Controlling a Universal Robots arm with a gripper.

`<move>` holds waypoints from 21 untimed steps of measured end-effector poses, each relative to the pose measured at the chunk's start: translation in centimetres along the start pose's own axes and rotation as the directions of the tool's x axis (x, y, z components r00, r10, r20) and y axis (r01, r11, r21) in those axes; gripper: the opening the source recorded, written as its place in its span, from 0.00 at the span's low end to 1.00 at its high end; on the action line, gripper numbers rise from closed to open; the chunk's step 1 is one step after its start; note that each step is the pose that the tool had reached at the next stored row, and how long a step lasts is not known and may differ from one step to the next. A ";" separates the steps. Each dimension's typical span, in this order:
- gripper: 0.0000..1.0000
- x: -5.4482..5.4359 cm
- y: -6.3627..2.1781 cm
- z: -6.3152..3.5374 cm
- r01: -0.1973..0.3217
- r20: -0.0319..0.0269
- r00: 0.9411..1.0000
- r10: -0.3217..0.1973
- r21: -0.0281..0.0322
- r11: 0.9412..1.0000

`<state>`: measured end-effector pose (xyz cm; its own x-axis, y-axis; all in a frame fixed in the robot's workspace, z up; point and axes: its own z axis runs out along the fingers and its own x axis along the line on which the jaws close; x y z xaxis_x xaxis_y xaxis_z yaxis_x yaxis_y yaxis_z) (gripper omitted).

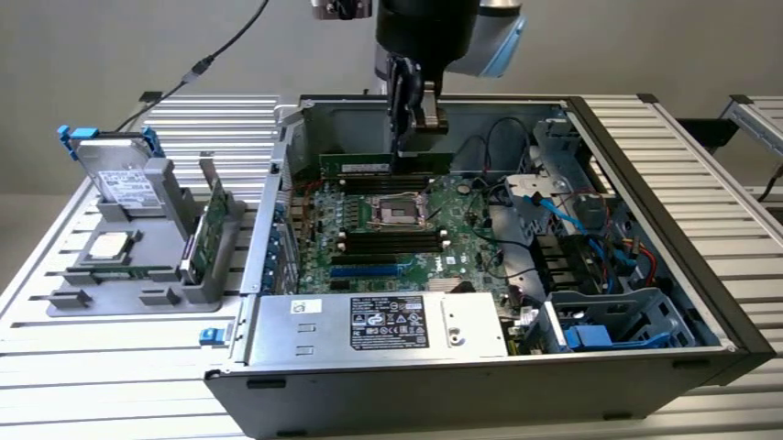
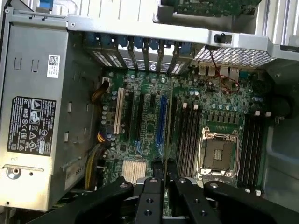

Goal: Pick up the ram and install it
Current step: 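Pick up the ram and move it above insertion slot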

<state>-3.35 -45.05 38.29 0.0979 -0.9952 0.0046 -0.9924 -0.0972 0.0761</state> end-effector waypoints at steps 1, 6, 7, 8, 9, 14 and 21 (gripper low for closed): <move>0.14 -0.2 -0.50 0.15 0.000 0.000 1.000 0.000 0.000 1.000; 0.14 -1.3 -2.21 0.92 0.000 0.000 1.000 0.000 0.000 1.000; 0.14 -1.6 -2.33 1.08 0.000 0.000 1.000 0.000 0.000 1.000; 0.14 -1.8 -2.38 1.27 0.000 0.000 1.000 0.000 0.000 1.000; 0.14 -2.0 -2.41 1.40 0.000 0.000 1.000 0.000 0.000 1.000; 0.14 -2.0 -2.41 1.42 -0.001 -0.002 1.000 0.001 0.000 1.000; 0.14 -2.0 -2.42 1.42 -0.001 -0.002 1.000 0.001 0.000 1.000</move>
<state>-1.26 -42.80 36.69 0.0974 -0.9952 0.0062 -0.9924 -0.0966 0.0763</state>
